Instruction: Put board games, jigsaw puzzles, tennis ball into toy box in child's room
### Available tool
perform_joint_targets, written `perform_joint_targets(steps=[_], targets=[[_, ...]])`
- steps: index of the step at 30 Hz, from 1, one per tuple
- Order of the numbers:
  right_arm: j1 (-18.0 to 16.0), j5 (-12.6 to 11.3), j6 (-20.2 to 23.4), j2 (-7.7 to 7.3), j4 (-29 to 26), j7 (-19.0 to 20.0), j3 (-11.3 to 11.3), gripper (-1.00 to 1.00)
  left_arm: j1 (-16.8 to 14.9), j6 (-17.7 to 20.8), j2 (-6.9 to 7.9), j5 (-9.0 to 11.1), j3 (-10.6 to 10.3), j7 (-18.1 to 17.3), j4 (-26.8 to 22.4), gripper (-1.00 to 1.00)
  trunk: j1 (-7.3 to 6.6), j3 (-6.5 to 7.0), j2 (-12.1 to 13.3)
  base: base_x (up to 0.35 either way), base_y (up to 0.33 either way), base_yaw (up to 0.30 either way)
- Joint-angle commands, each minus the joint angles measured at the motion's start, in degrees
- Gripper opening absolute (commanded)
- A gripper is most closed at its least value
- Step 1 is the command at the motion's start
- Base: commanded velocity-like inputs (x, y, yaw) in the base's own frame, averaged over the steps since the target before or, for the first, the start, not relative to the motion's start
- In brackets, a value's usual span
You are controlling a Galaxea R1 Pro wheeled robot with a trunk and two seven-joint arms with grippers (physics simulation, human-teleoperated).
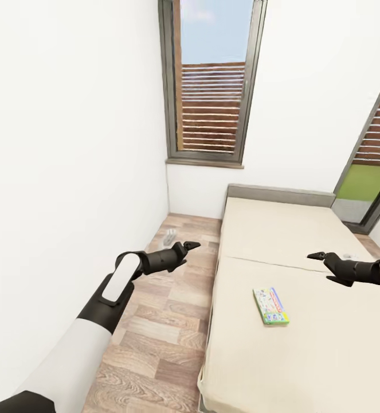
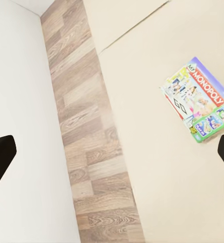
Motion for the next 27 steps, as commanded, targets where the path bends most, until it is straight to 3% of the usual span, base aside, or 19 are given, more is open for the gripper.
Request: perform_joint_targets(steps=[1, 13, 25, 27], targets=[[-0.06, 0.01, 0.27, 0.01, -0.02, -0.13, -0.11, 1.00, -0.01, 0.13, 0.00, 0.56, 0.00, 0.58, -0.06, 1.00, 0.03, -0.02, -0.07, 0.119, 0.000, -0.238], [-0.06, -0.08, 0.27, 0.14, -0.02, -1.31, -0.11, 1.00, 0.10, 0.13, 0.05, 0.22, -0.01, 0.63, -0.05, 1.00, 0.03, 0.73, -0.07, 0.034, 0.000, -0.228], [0.03, 0.00, 0.27, 0.49, -0.02, -1.32, -0.06, 1.00, -0.09, -0.09, 0.27, 0.16, 0.04, 1.46, -0.28, 1.00, 0.03, 0.88, -0.07, 0.002, 0.000, -0.043], [0.03, 0.09, 0.27, 0.56, 0.01, -1.34, 0.00, 1.00, -0.13, -0.20, 0.94, -0.33, 0.06, 2.32, -0.05, 1.00, 0.03, 0.89, -0.07, 0.001, 0.000, -0.014]])
